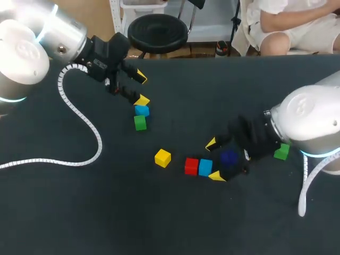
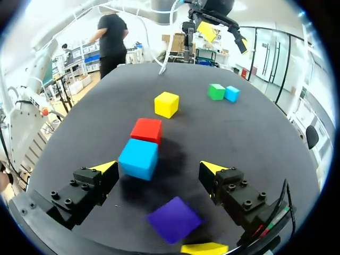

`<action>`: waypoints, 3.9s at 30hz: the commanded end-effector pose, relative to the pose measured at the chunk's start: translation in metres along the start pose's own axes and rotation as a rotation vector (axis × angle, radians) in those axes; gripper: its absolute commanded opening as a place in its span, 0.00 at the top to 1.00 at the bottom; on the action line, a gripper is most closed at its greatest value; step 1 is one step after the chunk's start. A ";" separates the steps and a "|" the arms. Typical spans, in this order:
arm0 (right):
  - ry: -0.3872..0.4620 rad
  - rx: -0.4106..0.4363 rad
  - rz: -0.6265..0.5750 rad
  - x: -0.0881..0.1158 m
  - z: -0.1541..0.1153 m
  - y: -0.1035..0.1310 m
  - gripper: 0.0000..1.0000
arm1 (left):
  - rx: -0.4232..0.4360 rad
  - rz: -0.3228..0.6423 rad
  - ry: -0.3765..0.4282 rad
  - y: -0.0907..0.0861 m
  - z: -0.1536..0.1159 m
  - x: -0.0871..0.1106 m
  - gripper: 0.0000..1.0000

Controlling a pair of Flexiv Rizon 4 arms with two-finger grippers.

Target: Place the blue cubes, place green cubes on the blue cubes, place the yellow cubes on the green cubes, then place the red cubes on the yellow cubes, and place purple cube on the red cubes.

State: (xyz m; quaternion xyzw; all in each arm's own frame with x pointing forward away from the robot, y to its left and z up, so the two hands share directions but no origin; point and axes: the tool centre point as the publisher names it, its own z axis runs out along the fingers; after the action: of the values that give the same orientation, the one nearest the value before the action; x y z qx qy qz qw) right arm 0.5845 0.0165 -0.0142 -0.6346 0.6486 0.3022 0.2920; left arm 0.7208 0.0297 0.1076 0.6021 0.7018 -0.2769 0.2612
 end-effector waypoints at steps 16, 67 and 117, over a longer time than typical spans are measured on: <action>-0.032 -0.037 0.068 -0.011 0.013 0.004 0.00 | -0.001 0.002 -0.002 0.000 0.000 0.001 0.00; 0.028 -0.095 0.080 -0.016 0.019 0.019 0.96 | -0.001 0.002 -0.002 0.000 0.000 0.001 0.00; 0.118 -0.101 -0.027 -0.017 -0.007 0.052 0.00 | -0.001 0.002 -0.002 0.000 0.000 0.001 0.00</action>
State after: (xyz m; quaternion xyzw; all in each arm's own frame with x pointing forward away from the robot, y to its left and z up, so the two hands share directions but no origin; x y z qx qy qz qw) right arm 0.5361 0.0219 0.0017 -0.6736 0.6375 0.2979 0.2259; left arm 0.7208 0.0297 0.1076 0.6021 0.7018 -0.2769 0.2612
